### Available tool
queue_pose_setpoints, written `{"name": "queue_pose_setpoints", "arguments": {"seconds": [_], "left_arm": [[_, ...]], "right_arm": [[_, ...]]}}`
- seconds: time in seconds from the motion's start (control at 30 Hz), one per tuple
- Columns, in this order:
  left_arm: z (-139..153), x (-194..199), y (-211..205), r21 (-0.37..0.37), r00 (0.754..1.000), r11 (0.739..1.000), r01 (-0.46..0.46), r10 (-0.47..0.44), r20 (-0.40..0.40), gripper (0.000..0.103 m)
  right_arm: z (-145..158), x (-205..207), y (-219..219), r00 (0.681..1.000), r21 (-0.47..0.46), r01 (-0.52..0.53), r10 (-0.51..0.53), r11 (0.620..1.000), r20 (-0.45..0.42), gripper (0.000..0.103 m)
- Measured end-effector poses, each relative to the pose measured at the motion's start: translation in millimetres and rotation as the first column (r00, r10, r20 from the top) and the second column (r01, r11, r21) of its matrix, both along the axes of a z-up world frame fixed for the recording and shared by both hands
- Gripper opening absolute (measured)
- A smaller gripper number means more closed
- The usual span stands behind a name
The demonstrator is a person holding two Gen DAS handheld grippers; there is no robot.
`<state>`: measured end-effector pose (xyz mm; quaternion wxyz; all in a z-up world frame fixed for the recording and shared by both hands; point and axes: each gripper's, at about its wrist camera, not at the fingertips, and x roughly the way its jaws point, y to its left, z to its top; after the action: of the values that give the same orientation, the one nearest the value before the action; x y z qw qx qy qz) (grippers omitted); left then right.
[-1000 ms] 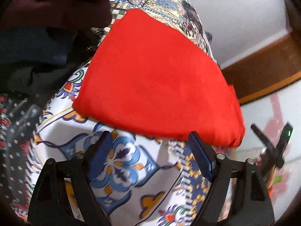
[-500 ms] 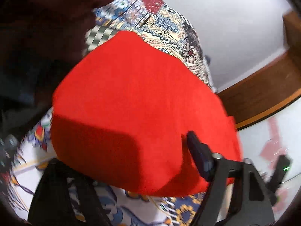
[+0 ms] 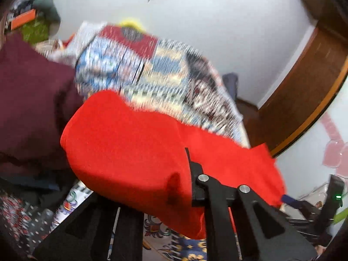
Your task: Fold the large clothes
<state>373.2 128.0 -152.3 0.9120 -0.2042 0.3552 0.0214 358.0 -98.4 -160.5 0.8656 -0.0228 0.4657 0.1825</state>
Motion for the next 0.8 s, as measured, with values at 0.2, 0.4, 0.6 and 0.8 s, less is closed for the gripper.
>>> {"name": "queue_pose_setpoints", "arguments": {"seconds": [0.2,0.4,0.6,0.8], "left_arm": [[63.3,-29.2,14.7,0.138,0.991,0.989,-0.061,0.043,0.13,0.011],[84.7,-56.6,34.5,0.271,0.98,0.954,-0.126,0.077,0.182,0.011],[61.3,-50.2,24.5,0.344,0.991,0.935,-0.091,0.051,0.125,0.011],[65.0,-37.7,-19.8,0.395,0.991,0.919,0.007,-0.059,0.122,0.011]], "right_arm": [[21.8,2.0,46.7,0.999,0.096,-0.035,0.034,0.995,0.006,0.086],[-0.6,-8.5,136.7,0.98,0.175,-0.171,0.186,0.97,-0.073,0.086],[-28.2,-27.8,192.7,0.944,0.058,-0.312,0.316,0.948,-0.091,0.096],[-11.1,-22.7,148.5,0.952,0.139,-0.279,0.293,0.95,-0.091,0.094]]}}
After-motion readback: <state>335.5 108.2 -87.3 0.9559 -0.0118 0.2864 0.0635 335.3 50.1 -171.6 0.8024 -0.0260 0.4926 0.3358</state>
